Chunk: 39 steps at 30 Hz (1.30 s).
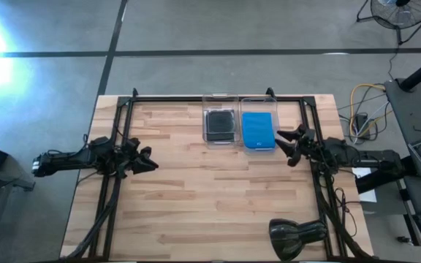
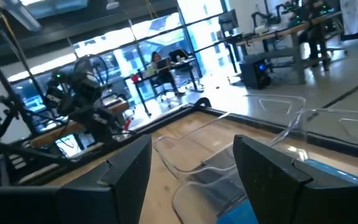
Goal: Pick & place jewel cases by type
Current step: Return to Home Position
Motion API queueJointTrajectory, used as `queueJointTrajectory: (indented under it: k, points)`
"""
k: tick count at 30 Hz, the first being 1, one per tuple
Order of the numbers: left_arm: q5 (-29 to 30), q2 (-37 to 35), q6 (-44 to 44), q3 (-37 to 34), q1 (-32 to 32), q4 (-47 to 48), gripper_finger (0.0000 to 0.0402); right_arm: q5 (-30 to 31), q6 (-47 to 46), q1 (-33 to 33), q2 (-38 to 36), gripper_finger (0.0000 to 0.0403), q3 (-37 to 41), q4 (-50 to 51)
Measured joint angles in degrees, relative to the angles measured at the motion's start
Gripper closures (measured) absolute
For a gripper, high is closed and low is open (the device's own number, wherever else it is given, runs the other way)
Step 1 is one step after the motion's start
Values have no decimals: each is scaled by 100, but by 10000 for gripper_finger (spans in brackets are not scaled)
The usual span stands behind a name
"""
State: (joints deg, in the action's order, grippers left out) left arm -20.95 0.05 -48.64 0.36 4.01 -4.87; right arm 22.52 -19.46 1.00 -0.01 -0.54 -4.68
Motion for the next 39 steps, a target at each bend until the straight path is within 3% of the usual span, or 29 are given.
queueJointTrajectory:
  k: [20, 29, 32, 35, 39]
  points:
    - [2, 160, 0, 13, -2, 66, 335, 8, 0, -54, 0, 181, 0, -2]
    - [2, 160, 1, 15, -7, 66, 335, -56, 849, -867, 0, 181, 0, -27]
    - [2, 160, 0, 15, -7, 66, 335, -588, 1827, -1200, 0, 181, 0, -115]
    - [2, 160, 0, 17, -7, 66, 335, -1533, 2662, -1265, -2, 181, -7, -194]
    - [2, 160, 0, 17, -4, 66, 335, -2234, 2818, -1114, 0, 181, -5, -121]
